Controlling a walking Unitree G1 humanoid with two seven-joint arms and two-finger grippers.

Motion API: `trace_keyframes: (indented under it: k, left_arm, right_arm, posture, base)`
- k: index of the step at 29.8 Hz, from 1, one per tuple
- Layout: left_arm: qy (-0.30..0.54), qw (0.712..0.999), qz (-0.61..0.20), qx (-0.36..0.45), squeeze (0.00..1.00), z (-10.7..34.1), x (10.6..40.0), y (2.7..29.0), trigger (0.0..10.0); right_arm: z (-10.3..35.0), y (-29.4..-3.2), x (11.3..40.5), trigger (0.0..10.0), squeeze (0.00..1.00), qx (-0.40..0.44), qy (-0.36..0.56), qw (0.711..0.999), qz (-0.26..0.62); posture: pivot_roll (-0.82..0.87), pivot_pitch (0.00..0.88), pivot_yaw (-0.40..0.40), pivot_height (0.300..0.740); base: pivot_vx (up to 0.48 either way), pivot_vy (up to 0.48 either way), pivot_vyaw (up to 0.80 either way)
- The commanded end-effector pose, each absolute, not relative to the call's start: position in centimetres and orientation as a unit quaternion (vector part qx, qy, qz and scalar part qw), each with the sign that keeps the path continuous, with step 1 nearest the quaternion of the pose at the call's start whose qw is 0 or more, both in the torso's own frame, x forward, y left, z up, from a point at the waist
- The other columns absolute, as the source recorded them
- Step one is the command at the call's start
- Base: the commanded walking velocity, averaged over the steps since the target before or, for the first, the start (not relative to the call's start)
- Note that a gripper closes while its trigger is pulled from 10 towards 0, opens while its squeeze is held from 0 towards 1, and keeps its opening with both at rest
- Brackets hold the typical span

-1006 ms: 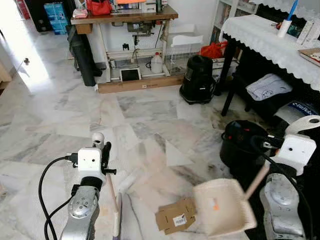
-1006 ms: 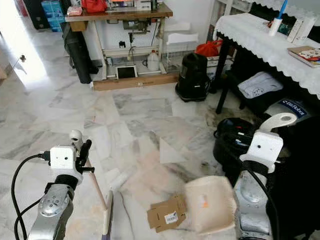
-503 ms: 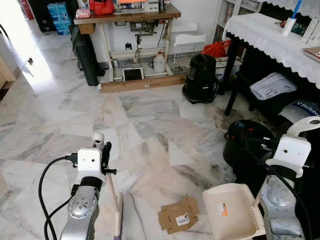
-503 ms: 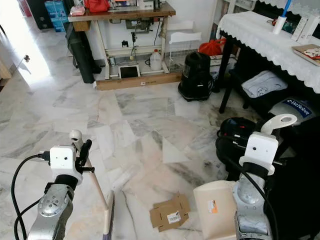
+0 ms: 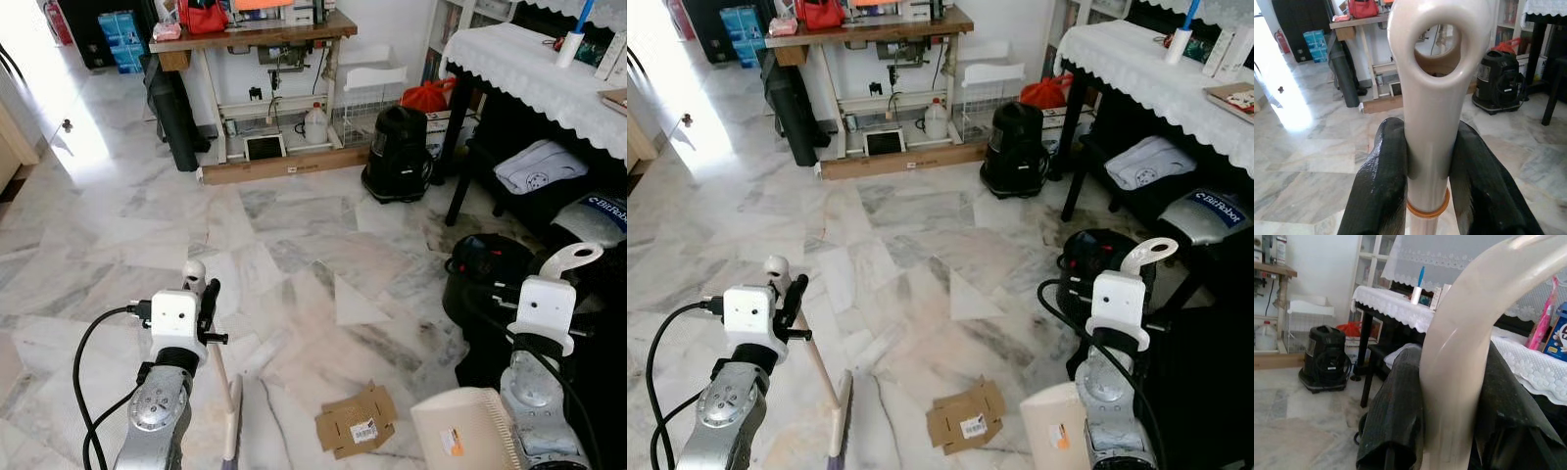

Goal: Sweep floor

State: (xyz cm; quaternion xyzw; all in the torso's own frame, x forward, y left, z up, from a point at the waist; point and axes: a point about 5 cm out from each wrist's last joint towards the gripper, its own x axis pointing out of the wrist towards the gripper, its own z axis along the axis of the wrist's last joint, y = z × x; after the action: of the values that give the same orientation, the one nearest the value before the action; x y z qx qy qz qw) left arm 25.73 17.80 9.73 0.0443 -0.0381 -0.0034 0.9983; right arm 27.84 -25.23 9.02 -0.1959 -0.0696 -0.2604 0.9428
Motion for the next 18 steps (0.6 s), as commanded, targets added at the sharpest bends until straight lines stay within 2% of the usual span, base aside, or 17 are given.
trace_keyframes:
  k: [1, 11, 18]
  left_arm:
    - [-0.062, 0.997, -0.004, 0.049, 0.00, 11.0, 25.7, 18.1, 10.0]
    - [-0.057, 0.997, -0.028, 0.050, 0.00, 11.4, 25.3, 17.8, 10.0]
    - [-0.057, 0.995, -0.076, 0.027, 0.00, 12.4, 26.0, 16.4, 10.0]
  right_arm:
    - [10.1, -25.3, 28.5, 10.0, 0.00, -0.221, -0.097, 0.938, -0.249]
    - [8.3, -25.2, 29.5, 10.0, 0.00, -0.216, -0.067, 0.942, -0.249]
    - [7.6, -24.7, 29.9, 10.0, 0.00, -0.195, -0.056, 0.949, -0.242]
  posture:
    - [0.03, 0.000, 0.042, 0.740]
    - [0.06, 0.000, 0.059, 0.740]
    - [0.07, 0.000, 0.072, 0.740]
  base:
    - [0.000, 0.000, 0.00]
    - [0.000, 0.000, 0.00]
    - [0.000, 0.000, 0.00]
